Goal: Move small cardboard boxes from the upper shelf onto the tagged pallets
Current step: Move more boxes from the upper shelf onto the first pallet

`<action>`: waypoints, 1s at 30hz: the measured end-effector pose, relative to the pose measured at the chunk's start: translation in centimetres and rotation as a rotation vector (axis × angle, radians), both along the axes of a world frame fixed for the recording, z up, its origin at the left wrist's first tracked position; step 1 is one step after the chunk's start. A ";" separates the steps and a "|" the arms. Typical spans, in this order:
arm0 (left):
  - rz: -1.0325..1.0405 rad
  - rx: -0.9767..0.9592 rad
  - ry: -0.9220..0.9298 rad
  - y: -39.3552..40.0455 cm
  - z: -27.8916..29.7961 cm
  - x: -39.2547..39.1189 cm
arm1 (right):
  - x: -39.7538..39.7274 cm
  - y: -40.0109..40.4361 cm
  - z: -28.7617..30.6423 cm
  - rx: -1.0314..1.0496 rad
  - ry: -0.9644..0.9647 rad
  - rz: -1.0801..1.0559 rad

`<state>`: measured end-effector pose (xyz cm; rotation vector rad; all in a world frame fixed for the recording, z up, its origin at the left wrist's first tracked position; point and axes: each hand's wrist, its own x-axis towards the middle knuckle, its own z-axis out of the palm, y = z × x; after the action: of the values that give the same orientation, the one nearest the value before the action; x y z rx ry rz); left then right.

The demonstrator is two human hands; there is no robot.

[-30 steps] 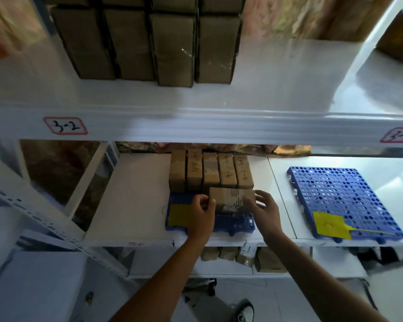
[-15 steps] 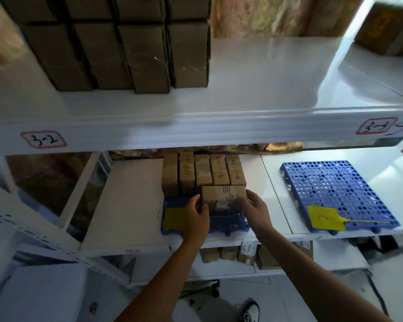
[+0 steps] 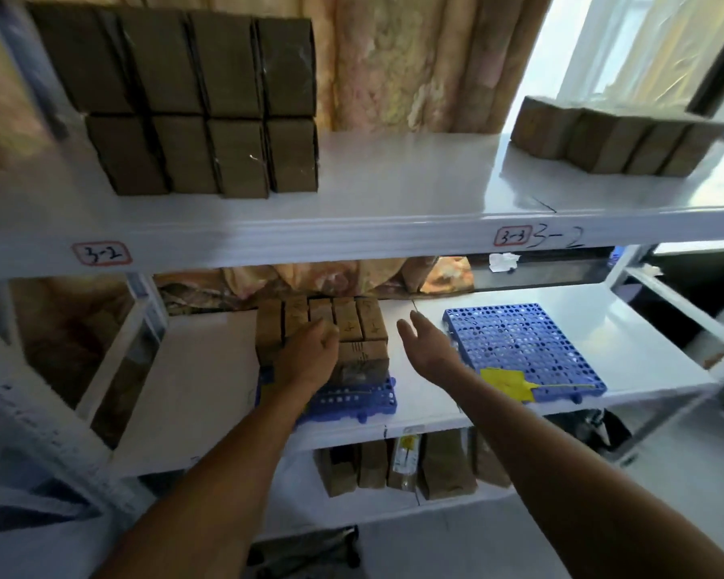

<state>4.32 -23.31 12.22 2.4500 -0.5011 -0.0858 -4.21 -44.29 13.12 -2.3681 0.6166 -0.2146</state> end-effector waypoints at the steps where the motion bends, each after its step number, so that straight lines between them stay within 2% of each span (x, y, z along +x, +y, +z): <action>1: -0.020 -0.011 -0.033 -0.4 1.1 -0.6 | -0.5 -0.2 1.1 -0.027 -0.011 0.016; 4: -0.057 -0.059 -0.160 -2.2 4.6 -3.8 | -3.2 -0.6 4.8 -0.107 -0.127 0.097; 9: -0.043 -0.155 -0.499 -6.7 10.6 -12.5 | -10.5 -1.6 10.7 -0.139 -0.279 0.223; 12: -0.212 -0.323 -0.330 -10.2 14.4 -17.3 | -15.0 -3.0 14.3 -0.154 -0.328 0.268; 17: -0.271 -0.400 -0.469 -15.6 20.1 -22.3 | -21.8 -6.5 18.7 -0.200 -0.446 0.231; 20: -0.266 -0.475 -0.443 -19.0 23.2 -23.2 | -23.3 -9.5 21.0 -0.207 -0.530 0.156; 26: -0.228 -0.551 -0.227 -25.1 26.4 -20.0 | -21.4 -17.0 23.1 -0.170 -0.621 -0.079; 30: -0.270 -0.547 -0.075 -29.7 27.3 -14.3 | -16.8 -22.8 24.5 -0.162 -0.552 -0.116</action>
<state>-10.00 -52.97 39.54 1.8491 -0.7733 0.0307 -20.99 -67.07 37.60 -2.2737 0.4767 -0.9614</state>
